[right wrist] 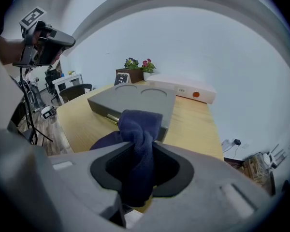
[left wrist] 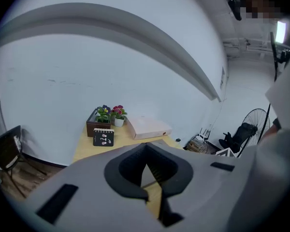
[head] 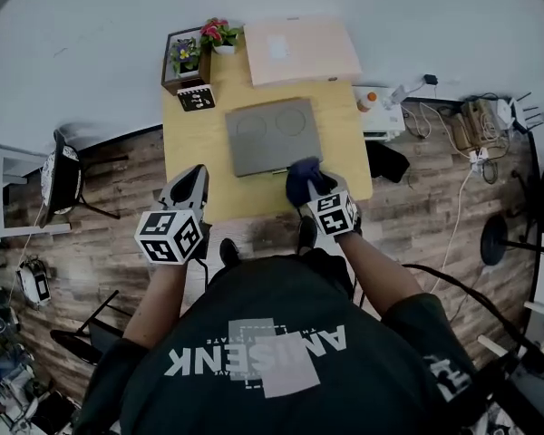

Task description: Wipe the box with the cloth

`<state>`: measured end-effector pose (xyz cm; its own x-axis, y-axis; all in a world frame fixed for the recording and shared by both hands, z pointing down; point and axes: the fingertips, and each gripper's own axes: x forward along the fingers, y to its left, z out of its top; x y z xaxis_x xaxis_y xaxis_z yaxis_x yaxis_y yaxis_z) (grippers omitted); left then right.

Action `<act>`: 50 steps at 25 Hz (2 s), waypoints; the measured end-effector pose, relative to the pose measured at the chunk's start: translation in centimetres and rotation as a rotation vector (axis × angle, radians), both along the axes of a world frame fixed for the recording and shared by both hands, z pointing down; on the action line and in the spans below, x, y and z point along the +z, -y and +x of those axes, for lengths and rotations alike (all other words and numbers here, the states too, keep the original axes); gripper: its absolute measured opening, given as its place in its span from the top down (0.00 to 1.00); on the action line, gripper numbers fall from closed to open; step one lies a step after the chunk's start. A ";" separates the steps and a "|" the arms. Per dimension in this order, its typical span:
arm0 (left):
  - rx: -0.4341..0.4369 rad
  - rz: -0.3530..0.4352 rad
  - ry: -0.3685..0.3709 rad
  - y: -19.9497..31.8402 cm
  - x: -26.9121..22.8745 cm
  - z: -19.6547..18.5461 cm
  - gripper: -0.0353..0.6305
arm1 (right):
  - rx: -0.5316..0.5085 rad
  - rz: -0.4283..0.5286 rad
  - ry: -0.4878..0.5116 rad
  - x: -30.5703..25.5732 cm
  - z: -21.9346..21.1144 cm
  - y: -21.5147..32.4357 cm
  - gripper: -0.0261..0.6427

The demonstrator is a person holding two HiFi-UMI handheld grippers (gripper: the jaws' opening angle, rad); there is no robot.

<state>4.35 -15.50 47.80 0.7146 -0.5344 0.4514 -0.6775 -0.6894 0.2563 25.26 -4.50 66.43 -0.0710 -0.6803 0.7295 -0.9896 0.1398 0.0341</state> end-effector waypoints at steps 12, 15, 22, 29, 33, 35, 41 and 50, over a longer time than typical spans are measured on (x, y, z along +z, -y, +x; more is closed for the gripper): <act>-0.004 0.046 0.020 -0.9 -0.4 2.3 0.95 | 0.112 -0.009 0.028 0.6 5.1 -1.9 0.81; 0.021 0.053 0.019 -0.9 -0.5 2.7 0.95 | 0.150 -0.013 0.021 0.7 6.3 -2.5 0.81; 0.058 0.072 0.053 -0.5 -0.1 3.5 0.95 | 0.223 0.017 -0.027 -1.2 9.4 -4.7 0.81; 0.072 0.076 0.036 -0.3 0.1 5.3 0.95 | 0.216 0.087 0.011 -3.8 13.0 -3.2 0.81; 0.026 0.090 0.029 -0.6 0.0 5.5 0.95 | 0.156 0.120 0.062 -4.5 13.8 -0.1 0.81; -0.020 0.102 0.029 -0.3 -0.3 5.3 0.95 | 0.132 0.141 0.099 -4.6 14.4 2.0 0.81; -0.215 0.128 0.083 1.2 -0.3 3.0 0.95 | 0.039 0.159 0.130 -3.8 15.7 8.5 0.81; -0.404 0.121 0.123 -0.7 0.4 -0.2 0.95 | -0.123 0.127 0.130 -1.4 14.8 15.9 0.81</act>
